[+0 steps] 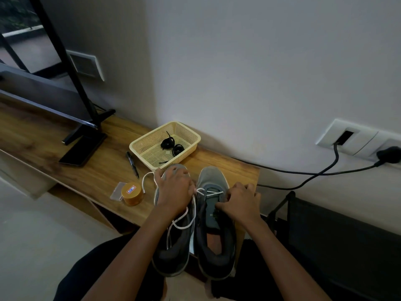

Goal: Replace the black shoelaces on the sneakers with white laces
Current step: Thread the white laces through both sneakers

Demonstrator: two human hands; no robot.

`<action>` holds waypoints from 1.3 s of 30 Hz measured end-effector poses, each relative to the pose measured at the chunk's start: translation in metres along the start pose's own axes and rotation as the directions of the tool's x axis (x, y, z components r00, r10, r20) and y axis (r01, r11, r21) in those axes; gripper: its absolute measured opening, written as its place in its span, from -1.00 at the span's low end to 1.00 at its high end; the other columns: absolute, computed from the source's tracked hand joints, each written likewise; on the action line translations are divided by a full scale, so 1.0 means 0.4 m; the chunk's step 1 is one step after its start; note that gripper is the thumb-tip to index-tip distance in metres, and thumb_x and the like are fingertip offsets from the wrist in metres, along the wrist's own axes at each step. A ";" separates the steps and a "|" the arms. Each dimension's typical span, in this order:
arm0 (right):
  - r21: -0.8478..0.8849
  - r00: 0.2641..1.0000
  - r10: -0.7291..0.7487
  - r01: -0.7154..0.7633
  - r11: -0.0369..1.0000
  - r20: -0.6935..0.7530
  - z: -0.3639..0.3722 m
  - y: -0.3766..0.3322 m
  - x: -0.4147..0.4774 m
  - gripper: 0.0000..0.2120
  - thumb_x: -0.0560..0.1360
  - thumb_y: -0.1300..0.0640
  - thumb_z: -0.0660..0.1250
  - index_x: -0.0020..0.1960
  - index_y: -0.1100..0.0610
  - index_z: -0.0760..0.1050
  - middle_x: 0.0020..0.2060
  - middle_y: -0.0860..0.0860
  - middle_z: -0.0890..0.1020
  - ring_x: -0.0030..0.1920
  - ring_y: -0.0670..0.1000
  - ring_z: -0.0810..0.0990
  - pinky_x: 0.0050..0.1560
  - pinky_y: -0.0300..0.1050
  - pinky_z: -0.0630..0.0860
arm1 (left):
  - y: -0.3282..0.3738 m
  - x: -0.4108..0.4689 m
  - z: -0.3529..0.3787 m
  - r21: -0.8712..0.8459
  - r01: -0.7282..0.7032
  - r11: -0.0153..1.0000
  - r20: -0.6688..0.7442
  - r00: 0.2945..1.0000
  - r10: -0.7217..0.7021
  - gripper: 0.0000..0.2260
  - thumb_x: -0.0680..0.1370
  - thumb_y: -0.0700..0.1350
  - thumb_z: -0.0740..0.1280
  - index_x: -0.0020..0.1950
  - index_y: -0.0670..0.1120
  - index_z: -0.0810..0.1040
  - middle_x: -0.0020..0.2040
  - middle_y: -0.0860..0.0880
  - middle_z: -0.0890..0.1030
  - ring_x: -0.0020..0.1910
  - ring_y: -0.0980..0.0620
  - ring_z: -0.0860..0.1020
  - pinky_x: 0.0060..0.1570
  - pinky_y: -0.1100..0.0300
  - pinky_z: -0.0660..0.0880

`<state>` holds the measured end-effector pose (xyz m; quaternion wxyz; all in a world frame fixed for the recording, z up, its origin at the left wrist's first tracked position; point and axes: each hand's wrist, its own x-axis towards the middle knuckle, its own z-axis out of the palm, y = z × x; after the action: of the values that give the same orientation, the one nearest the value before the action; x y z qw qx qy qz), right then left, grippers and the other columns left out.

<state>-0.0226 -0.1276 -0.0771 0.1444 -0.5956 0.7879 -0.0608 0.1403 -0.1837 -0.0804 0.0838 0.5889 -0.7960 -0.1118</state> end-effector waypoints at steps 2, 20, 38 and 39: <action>0.028 1.000 0.018 -0.018 0.999 0.010 0.001 0.000 0.001 -0.70 0.37 -0.18 0.33 -0.16 0.06 0.48 0.02 -0.02 0.48 0.17 0.09 0.29 0.13 0.01 0.25 | -0.010 0.000 -0.008 -0.011 0.028 1.000 0.016 0.999 -0.028 -0.85 0.56 0.00 0.25 -0.05 0.07 0.62 0.35 0.09 0.37 0.43 -0.01 0.14 0.38 -0.19 -0.22; 0.154 0.995 0.096 -0.097 0.983 0.016 0.003 -0.012 0.028 -0.66 0.45 -0.19 0.27 -0.33 0.04 0.41 -0.09 0.02 0.53 0.15 0.13 0.34 0.01 -0.03 0.25 | 0.013 0.020 0.003 0.012 0.046 0.999 0.077 0.996 -0.046 -0.76 0.52 0.19 0.27 0.06 0.13 0.63 0.32 0.08 0.42 0.43 -0.02 0.18 0.39 -0.22 -0.13; 0.032 0.996 0.087 -0.087 0.996 0.013 0.005 -0.017 0.039 -0.71 0.40 -0.07 0.34 -0.04 0.14 0.54 0.00 0.05 0.55 0.17 0.14 0.34 0.11 -0.01 0.31 | -0.002 0.031 -0.130 -0.913 0.105 0.394 0.043 0.986 -0.163 -0.70 0.64 0.05 0.10 -0.16 -0.03 0.51 0.17 0.12 0.55 0.13 0.10 0.44 0.12 0.02 0.38; 0.028 0.996 0.088 -0.089 0.996 0.013 0.006 -0.016 0.040 -0.69 0.40 -0.07 0.34 -0.01 0.15 0.55 0.02 0.05 0.55 0.18 0.14 0.34 0.11 -0.01 0.31 | -0.008 0.030 -0.140 -0.938 0.066 0.340 -0.002 0.980 -0.198 -0.69 0.64 0.04 0.09 -0.17 -0.04 0.50 0.23 0.15 0.54 0.17 0.14 0.45 0.13 0.02 0.35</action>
<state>-0.0201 -0.1447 -0.0802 0.1600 -0.5582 0.8117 -0.0624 0.1547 -0.2004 -0.0276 0.4404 0.5041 -0.5338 -0.5167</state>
